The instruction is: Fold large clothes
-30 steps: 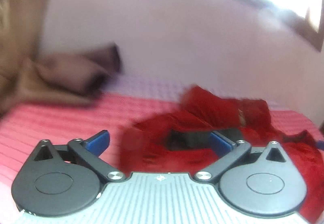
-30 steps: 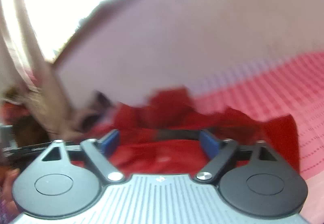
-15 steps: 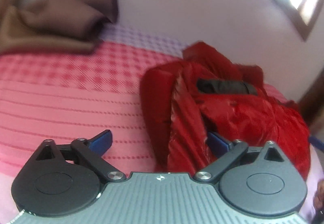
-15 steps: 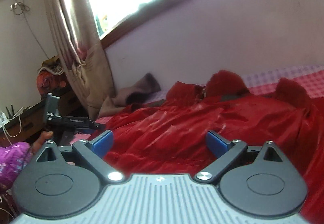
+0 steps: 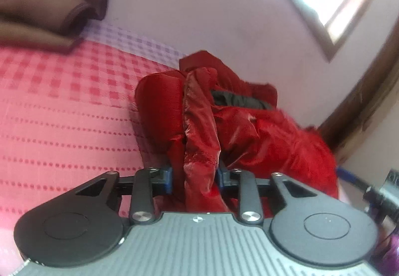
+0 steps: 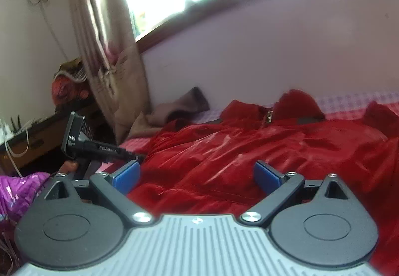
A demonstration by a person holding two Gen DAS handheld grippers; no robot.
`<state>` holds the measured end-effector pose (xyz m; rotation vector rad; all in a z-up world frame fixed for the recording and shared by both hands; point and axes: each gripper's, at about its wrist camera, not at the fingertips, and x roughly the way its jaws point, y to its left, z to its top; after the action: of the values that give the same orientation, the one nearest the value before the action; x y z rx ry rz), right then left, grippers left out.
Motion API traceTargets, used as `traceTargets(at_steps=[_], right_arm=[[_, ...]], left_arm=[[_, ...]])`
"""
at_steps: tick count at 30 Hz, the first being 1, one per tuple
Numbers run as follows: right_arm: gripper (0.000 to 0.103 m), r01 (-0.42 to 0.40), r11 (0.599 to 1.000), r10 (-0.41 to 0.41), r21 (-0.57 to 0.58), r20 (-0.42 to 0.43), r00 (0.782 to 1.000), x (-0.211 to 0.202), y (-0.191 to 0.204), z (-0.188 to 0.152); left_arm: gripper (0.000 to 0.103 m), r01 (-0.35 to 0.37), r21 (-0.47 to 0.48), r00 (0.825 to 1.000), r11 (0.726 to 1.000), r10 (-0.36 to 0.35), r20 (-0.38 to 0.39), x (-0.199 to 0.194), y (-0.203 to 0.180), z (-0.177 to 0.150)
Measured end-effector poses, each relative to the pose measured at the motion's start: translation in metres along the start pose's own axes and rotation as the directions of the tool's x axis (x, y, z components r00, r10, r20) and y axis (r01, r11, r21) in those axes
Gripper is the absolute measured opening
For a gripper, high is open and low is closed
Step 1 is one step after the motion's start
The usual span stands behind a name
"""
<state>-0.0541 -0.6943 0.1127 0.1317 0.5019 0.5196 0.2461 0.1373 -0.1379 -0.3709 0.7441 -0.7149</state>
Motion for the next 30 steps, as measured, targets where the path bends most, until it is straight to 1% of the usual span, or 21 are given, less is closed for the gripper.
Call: traceTargets(at_steps=[2, 5, 6, 9, 10, 11, 12, 13, 14, 18, 22, 23, 25, 27, 28, 30], right_arm=[[0.099, -0.004, 1.000, 0.004, -0.015, 0.003, 1.000, 0.000, 0.004, 0.002], [0.099, -0.002, 0.999, 0.003, -0.050, 0.009, 1.000, 0.002, 0.010, 0.008], [0.099, -0.004, 0.998, 0.005, -0.058, 0.009, 1.000, 0.002, 0.011, 0.009], [0.098, 0.041, 0.994, -0.042, -0.102, -0.007, 0.999, 0.008, 0.014, 0.013], [0.089, 0.046, 0.992, -0.047, -0.115, -0.009, 0.999, 0.010, 0.015, 0.015], [0.078, 0.055, 0.990, -0.057, -0.130, -0.011, 0.998, 0.012, 0.016, 0.016], [0.047, 0.069, 0.987, -0.073, -0.147, -0.022, 0.997, 0.014, 0.018, 0.018], [0.032, 0.090, 0.982, -0.098, -0.165, -0.040, 0.994, 0.018, 0.020, 0.019], [0.031, 0.106, 0.977, -0.117, -0.185, -0.048, 0.992, 0.021, 0.021, 0.020], [0.028, 0.120, 0.967, -0.138, -0.225, -0.068, 0.988, 0.028, 0.019, 0.022], [0.027, 0.125, 0.962, -0.159, -0.242, -0.126, 0.979, 0.050, 0.004, 0.017], [0.026, 0.127, 0.966, -0.161, -0.226, -0.141, 0.977, 0.057, -0.004, 0.016], [0.025, 0.121, 0.982, -0.145, -0.145, -0.167, 0.975, 0.071, -0.022, 0.015], [0.025, 0.103, 0.993, -0.111, -0.051, -0.184, 0.977, 0.078, -0.037, 0.015], [0.025, 0.092, 0.996, -0.091, -0.004, -0.193, 0.977, 0.081, -0.044, 0.015], [0.024, 0.064, 0.990, -0.038, 0.124, -0.202, 0.979, 0.085, -0.061, 0.016]], left_arm=[[0.030, 0.004, -0.025, 1.000, 1.000, -0.004, 0.014, -0.001, 0.000, -0.001], [0.030, -0.009, -0.037, 1.000, 0.999, 0.010, 0.030, -0.003, -0.002, -0.003], [0.027, -0.013, -0.047, 0.999, 0.999, 0.015, 0.038, -0.006, -0.003, -0.002], [0.023, -0.023, -0.089, 0.997, 0.996, 0.029, 0.068, -0.013, -0.007, -0.002], [0.022, -0.029, -0.107, 0.996, 0.994, 0.037, 0.075, -0.014, -0.008, -0.001], [0.021, -0.037, -0.121, 0.995, 0.992, 0.047, 0.084, -0.017, -0.012, -0.002], [0.020, -0.047, -0.127, 0.994, 0.991, 0.059, 0.092, -0.018, -0.015, 0.000], [0.019, -0.060, -0.136, 0.992, 0.989, 0.073, 0.099, -0.021, -0.019, 0.000], [0.018, -0.066, -0.151, 0.991, 0.986, 0.082, 0.104, -0.024, -0.023, 0.001], [0.018, -0.089, -0.175, 0.988, 0.981, 0.110, 0.112, -0.034, -0.043, 0.006], [0.017, -0.102, -0.162, 0.986, 0.981, 0.121, 0.112, -0.044, -0.076, 0.013], [0.017, -0.103, -0.156, 0.986, 0.982, 0.122, 0.113, -0.047, -0.087, 0.016], [0.017, -0.100, -0.142, 0.987, 0.985, 0.116, 0.109, -0.051, -0.111, 0.021], [0.017, -0.095, -0.099, 0.989, 0.991, 0.106, 0.106, -0.052, -0.142, 0.026], [0.017, -0.092, -0.073, 0.990, 0.993, 0.099, 0.104, -0.051, -0.160, 0.029], [0.017, -0.072, -0.022, 0.993, 0.997, 0.074, 0.096, -0.042, -0.193, 0.034]])
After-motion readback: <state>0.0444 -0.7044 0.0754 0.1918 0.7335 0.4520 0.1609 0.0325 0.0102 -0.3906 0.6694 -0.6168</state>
